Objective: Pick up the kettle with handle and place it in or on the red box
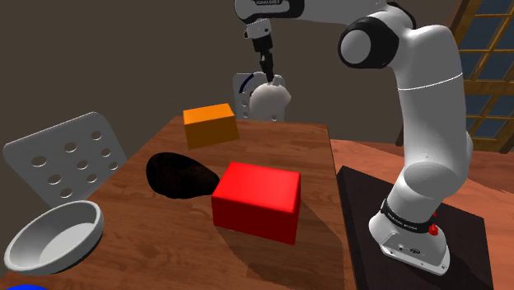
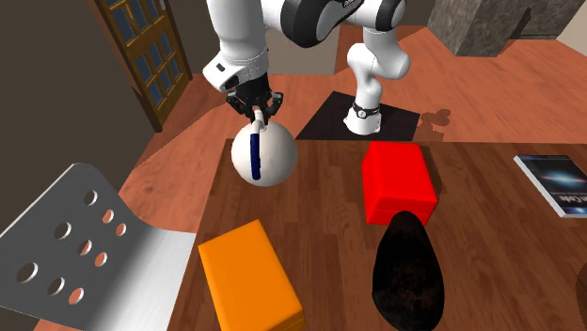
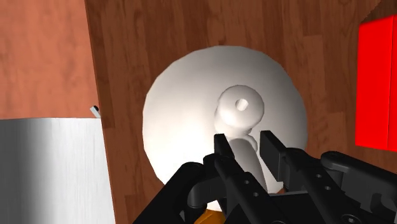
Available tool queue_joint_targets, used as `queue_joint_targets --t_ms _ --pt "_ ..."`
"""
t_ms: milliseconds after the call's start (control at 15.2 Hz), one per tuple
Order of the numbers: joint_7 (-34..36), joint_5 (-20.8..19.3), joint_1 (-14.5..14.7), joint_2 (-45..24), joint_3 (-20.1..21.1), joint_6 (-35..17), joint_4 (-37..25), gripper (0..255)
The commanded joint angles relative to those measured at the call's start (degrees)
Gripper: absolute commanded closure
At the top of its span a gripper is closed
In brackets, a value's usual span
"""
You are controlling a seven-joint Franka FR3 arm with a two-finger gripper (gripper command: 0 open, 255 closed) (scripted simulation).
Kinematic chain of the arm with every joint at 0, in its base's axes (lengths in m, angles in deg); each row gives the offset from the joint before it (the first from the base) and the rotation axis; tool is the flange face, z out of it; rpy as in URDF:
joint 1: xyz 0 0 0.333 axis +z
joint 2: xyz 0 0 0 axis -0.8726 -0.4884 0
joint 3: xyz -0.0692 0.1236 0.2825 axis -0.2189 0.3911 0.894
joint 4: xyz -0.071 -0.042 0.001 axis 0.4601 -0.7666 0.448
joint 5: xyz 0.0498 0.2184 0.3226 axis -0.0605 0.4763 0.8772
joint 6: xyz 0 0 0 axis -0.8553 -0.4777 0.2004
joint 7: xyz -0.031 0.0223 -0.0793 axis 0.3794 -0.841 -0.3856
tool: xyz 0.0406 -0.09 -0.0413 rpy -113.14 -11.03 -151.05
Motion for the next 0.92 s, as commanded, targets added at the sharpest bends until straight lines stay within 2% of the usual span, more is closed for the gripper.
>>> queue_joint_targets --t_ms 0,66,396,858 --pt "-0.4 0.1 -0.2 -1.1 -0.1 2.3 -3.6 255" --pt "-0.5 0.1 -0.2 -1.5 -0.1 3.2 -4.9 255" --pt "4.7 -0.7 3.8 10.7 1.2 -1.1 12.2 255" --pt "12.4 -0.7 8.4 22.9 4.2 -2.9 27.0 255"
